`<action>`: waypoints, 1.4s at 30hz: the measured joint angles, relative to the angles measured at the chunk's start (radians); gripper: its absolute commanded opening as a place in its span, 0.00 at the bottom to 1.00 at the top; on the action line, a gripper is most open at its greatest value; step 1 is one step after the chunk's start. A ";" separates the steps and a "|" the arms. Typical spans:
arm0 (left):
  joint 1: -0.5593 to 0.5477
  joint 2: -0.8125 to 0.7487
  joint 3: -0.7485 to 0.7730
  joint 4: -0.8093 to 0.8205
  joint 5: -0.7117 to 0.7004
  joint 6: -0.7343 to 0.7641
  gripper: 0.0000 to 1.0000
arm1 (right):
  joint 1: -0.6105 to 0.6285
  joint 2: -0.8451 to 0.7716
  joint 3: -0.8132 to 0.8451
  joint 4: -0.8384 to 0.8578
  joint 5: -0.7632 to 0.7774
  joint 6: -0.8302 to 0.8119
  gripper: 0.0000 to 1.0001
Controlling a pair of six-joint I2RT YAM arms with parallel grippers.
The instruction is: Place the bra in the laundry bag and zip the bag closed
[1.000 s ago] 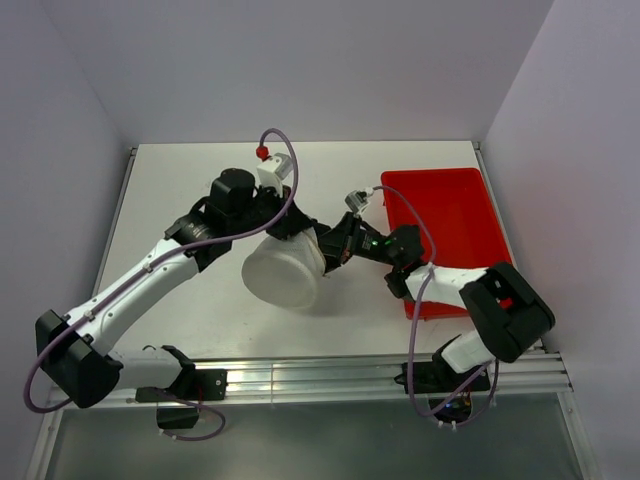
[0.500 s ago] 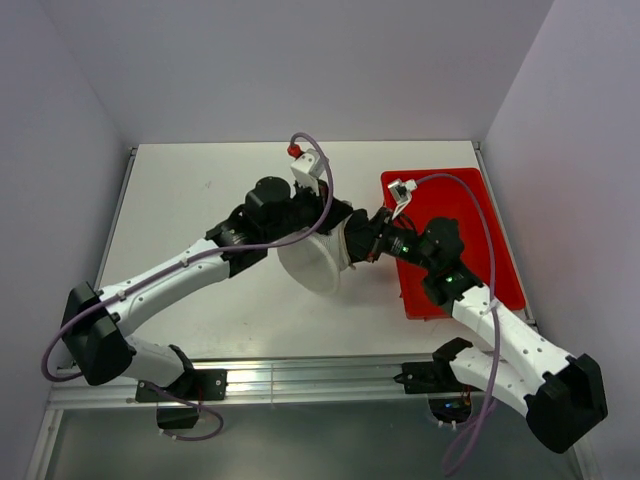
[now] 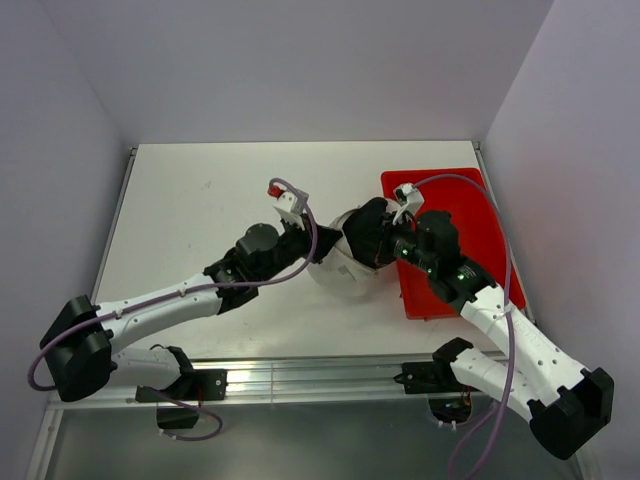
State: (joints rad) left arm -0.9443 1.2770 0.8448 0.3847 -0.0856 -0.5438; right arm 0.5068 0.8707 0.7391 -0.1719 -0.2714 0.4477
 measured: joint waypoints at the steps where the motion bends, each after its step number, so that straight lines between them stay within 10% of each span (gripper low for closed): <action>1: -0.008 -0.008 -0.034 0.027 -0.009 -0.005 0.10 | 0.001 0.001 0.000 -0.016 0.021 -0.009 0.00; 19: -0.116 0.050 -0.250 0.202 -0.090 -0.108 0.00 | 0.233 0.241 -0.028 -0.067 0.441 0.000 0.00; 32: -0.156 0.040 -0.354 0.225 -0.139 -0.162 0.00 | 0.332 0.335 0.019 -0.125 0.576 0.061 0.67; 42: -0.159 0.040 -0.363 0.228 -0.168 -0.179 0.00 | 0.368 0.185 0.129 -0.239 0.616 0.079 0.76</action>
State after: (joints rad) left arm -1.1038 1.3167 0.4820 0.6125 -0.2539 -0.7227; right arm 0.8745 1.0561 0.8677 -0.4110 0.3450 0.5270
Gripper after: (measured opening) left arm 0.024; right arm 0.757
